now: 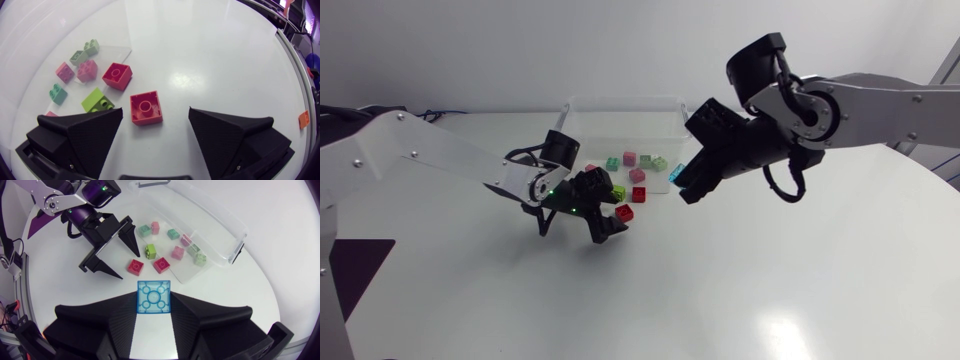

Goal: Place the duplo bricks in the container

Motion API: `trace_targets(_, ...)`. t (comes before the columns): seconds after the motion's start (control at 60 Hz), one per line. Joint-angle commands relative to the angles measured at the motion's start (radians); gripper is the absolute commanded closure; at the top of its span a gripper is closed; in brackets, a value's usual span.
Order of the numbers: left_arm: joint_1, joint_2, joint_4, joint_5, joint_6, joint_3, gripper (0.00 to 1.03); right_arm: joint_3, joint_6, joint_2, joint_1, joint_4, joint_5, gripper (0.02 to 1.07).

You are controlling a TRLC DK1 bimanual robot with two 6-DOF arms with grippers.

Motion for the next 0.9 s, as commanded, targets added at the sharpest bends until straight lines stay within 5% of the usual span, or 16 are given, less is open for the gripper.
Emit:
trace_targets(0.0,0.005,0.029,0.029,-0.014,-0.018,0.031,0.12,-0.012,-0.020,-0.034,-0.011,-0.022,-0.015,0.75)
trace_targets(0.35,-0.010,0.073,0.051,-0.041,-0.026,0.059,0.12,-0.002,-0.022,-0.071,-0.017,-0.043,-0.020,0.75)
trace_targets(0.533,-0.026,0.078,0.048,-0.039,-0.027,0.054,0.23,0.047,-0.003,-0.066,-0.019,-0.040,-0.020,0.75)
trace_targets(0.75,-0.041,0.093,0.048,-0.039,-0.029,0.068,0.50,0.132,0.038,-0.028,-0.035,-0.020,-0.020,0.75)
trace_targets(0.817,-0.047,0.104,0.043,-0.039,-0.032,0.079,0.83,0.172,0.055,0.000,-0.039,-0.011,-0.020,0.75)
trace_targets(0.883,-0.050,0.104,0.036,-0.039,-0.032,0.077,0.85,0.199,0.064,0.028,-0.043,-0.006,-0.020,0.75)
